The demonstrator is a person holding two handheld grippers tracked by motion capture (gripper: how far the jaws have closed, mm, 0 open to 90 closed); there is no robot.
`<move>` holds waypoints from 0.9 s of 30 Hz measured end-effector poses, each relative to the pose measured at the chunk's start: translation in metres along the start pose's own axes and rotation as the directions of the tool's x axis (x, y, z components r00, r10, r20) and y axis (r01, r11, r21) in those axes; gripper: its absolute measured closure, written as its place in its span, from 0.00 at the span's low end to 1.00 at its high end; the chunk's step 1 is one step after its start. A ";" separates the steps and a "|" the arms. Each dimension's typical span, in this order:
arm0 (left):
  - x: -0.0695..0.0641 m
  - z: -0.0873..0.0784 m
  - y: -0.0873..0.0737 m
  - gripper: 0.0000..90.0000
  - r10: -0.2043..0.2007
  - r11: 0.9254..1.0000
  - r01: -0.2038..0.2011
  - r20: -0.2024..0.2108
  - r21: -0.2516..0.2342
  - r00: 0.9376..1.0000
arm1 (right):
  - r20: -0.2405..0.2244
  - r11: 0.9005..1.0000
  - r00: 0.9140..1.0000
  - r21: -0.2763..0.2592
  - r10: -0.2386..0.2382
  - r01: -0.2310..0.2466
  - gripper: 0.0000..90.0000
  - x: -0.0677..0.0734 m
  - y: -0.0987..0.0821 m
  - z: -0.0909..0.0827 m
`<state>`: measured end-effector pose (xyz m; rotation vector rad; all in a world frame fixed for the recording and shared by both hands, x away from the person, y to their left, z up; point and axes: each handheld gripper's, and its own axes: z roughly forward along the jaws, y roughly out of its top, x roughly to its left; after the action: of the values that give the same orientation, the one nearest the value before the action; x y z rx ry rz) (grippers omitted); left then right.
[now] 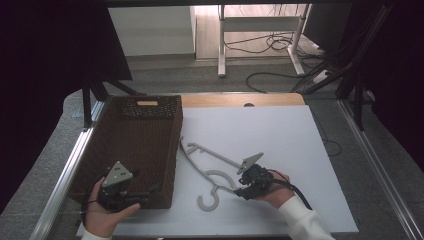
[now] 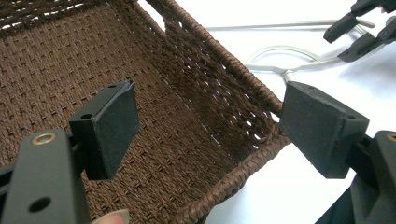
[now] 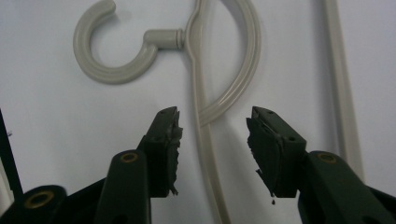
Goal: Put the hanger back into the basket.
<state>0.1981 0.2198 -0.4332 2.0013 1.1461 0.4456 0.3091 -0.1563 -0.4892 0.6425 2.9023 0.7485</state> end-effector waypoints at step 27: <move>-0.001 0.000 0.002 0.22 0.001 1.000 -0.001 -0.001 -0.006 1.000 | 0.046 0.991 0.999 0.126 0.026 -0.032 0.85 0.006 0.006 0.017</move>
<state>0.1990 0.2183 -0.4318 1.9971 1.1435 0.4501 0.3093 -0.1413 -0.5011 0.7053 2.9241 0.5482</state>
